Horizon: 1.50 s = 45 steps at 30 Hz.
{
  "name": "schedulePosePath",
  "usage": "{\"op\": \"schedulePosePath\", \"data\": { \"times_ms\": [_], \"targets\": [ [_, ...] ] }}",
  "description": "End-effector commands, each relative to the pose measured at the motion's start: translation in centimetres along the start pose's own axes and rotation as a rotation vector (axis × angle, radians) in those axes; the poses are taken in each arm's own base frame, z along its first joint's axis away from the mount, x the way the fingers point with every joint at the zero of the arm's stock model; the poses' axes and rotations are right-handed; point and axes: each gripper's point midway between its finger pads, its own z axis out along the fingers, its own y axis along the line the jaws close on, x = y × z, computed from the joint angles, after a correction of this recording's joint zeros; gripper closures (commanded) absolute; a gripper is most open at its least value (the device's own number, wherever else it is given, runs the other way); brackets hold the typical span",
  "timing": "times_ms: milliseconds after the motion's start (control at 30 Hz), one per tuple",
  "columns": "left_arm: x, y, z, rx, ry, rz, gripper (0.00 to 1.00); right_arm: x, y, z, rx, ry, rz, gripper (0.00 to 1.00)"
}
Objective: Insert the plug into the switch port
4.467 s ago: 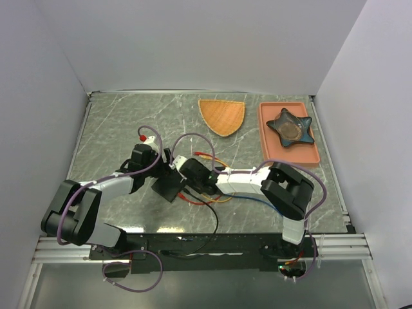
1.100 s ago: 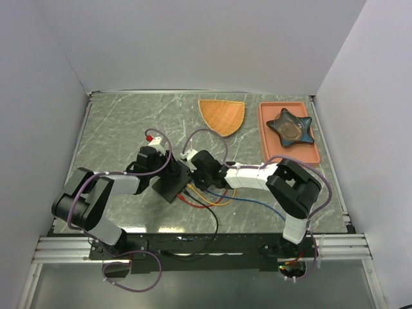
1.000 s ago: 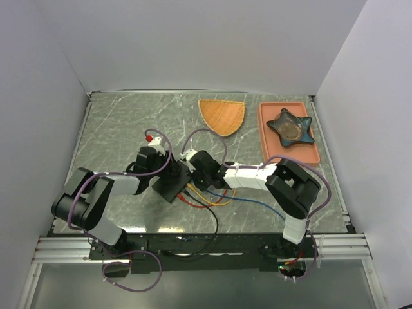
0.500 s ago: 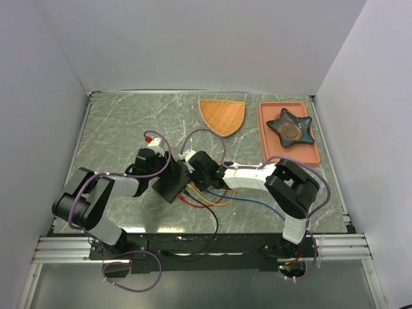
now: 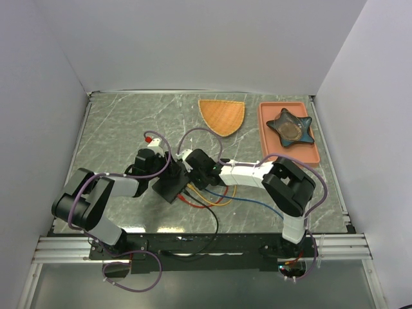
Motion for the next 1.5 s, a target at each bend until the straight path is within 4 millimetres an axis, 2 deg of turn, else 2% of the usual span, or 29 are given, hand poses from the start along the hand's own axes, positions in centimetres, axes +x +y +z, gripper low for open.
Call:
{"op": "schedulePosePath", "data": {
  "times_ms": [0, 200, 233, 267, 300, 333, 400, 433, 467, 500, 533, 600, 667, 767, 800, 833, 867, 933, 1000, 1033, 1067, 1100, 1233, 1267, 1333, 1367, 1433, 1467],
  "targets": [
    [7.0, -12.0, -4.6, 0.506, 0.376, -0.105, 0.68, -16.3, 5.2, -0.9, -0.201, -0.588, -0.007, 1.0],
    [6.3, -9.9, -3.6, 0.355, 0.347, -0.081, 0.53, -12.9, 4.3, 0.0, -0.156, -0.495, 0.007, 1.0],
    [5.5, -9.9, -3.3, 0.332, 0.324, -0.072, 0.47, -12.1, 4.2, 0.2, -0.149, -0.472, 0.007, 1.0],
    [5.4, -8.8, -3.0, 0.265, 0.32, -0.074, 0.45, -11.2, 3.8, 0.4, -0.132, -0.449, 0.012, 1.0],
    [4.5, -8.5, -2.7, 0.24, 0.296, -0.07, 0.42, -11.0, 3.6, 0.2, -0.121, -0.443, 0.017, 1.0],
    [4.0, -8.2, -2.6, 0.212, 0.281, -0.071, 0.36, -10.3, 3.3, 0.4, -0.11, -0.423, 0.02, 1.0],
    [3.1, -6.8, -2.4, 0.127, 0.255, -0.077, 0.32, -9.3, 2.5, 0.6, -0.066, -0.39, 0.036, 1.0],
    [1.9, -6.4, -2.3, 0.096, 0.22, -0.083, 0.24, -9.0, 2.6, 0.6, -0.067, -0.378, 0.041, 1.0],
    [1.2, -5.9, -2.3, 0.065, 0.199, -0.085, 0.2, -8.4, 1.9, 0.8, -0.031, -0.348, 0.049, 0.99],
    [0.5, -4.5, -2.4, -0.016, 0.175, -0.098, 0.16, -8.3, 1.6, 0.9, -0.009, -0.339, 0.048, 0.96],
    [-0.6, -4.2, -2.8, -0.045, 0.136, -0.101, 0.08, -7.9, 1.4, 1.0, 0.003, -0.322, 0.052, 0.95],
    [-2.3, -2.5, -3.4, -0.149, 0.067, -0.114, 0.01, -7.5, 1.0, 1.0, 0.028, -0.291, 0.053, 0.92],
    [-3.9, -2.1, -4.9, -0.197, 0.008, -0.123, 0.04, -7.1, 0.3, 0.9, 0.068, -0.278, 0.061, 0.89],
    [-6.6, -1.0, -7.6, -0.292, -0.11, -0.135, 0.04, -6.8, -0.9, 0.1, 0.135, -0.261, 0.073, 0.79],
    [-7.4, -0.9, -8.4, -0.309, -0.142, -0.14, 0.04, -6.3, -1.4, -0.2, 0.162, -0.237, 0.077, 0.72],
    [-9.2, -1.0, -10.0, -0.325, -0.221, -0.143, 0.04, -6.7, -1.8, -0.5, 0.182, -0.246, 0.085, 0.69],
    [-9.3, -0.9, -10.9, -0.342, -0.234, -0.148, 0.04, -6.7, -2.6, -1.0, 0.229, -0.229, 0.091, 0.66],
    [-11.4, -1.6, -13.3, -0.334, -0.329, -0.166, 0.04, -6.3, -3.3, -1.7, 0.28, -0.2, 0.111, 0.57],
    [-12.5, -1.5, -15.0, -0.351, -0.392, -0.179, 0.04, -7.2, -4.3, -2.6, 0.33, -0.211, 0.129, 0.48],
    [-13.2, -2.0, -16.4, -0.337, -0.435, -0.184, 0.04, -6.9, -4.8, -2.9, 0.347, -0.191, 0.136, 0.45],
    [-13.7, -2.2, -17.1, -0.334, -0.458, -0.187, 0.04, -7.6, -4.9, -3.4, 0.355, -0.203, 0.143, 0.43],
    [-13.9, -2.5, -17.7, -0.326, -0.463, -0.18, 0.04, -7.9, -5.1, -4.0, 0.367, -0.208, 0.147, 0.36],
    [-15.2, -4.0, -20.3, -0.269, -0.517, -0.174, 0.04, -9.2, -5.0, -6.7, 0.35, -0.26, 0.17, 0.29],
    [-15.4, -4.3, -20.6, -0.257, -0.526, -0.169, 0.04, -9.9, -4.7, -8.3, 0.326, -0.313, 0.179, 0.26],
    [-15.9, -5.2, -21.5, -0.209, -0.556, -0.159, 0.04, -10.6, -3.9, -10.0, 0.272, -0.372, 0.177, 0.21],
    [-16.0, -5.5, -21.8, -0.193, -0.563, -0.152, 0.04, -11.1, -3.7, -12.0, 0.248, -0.437, 0.185, 0.13],
    [-16.2, -5.7, -22.5, -0.178, -0.591, -0.16, 0.04, -11.4, -3.2, -14.0, 0.202, -0.499, 0.181, 0.08],
    [-16.4, -5.9, -22.9, -0.173, -0.603, -0.158, 0.04, -11.3, -3.0, -15.9, 0.181, -0.545, 0.182, 0.01]
  ]
}}
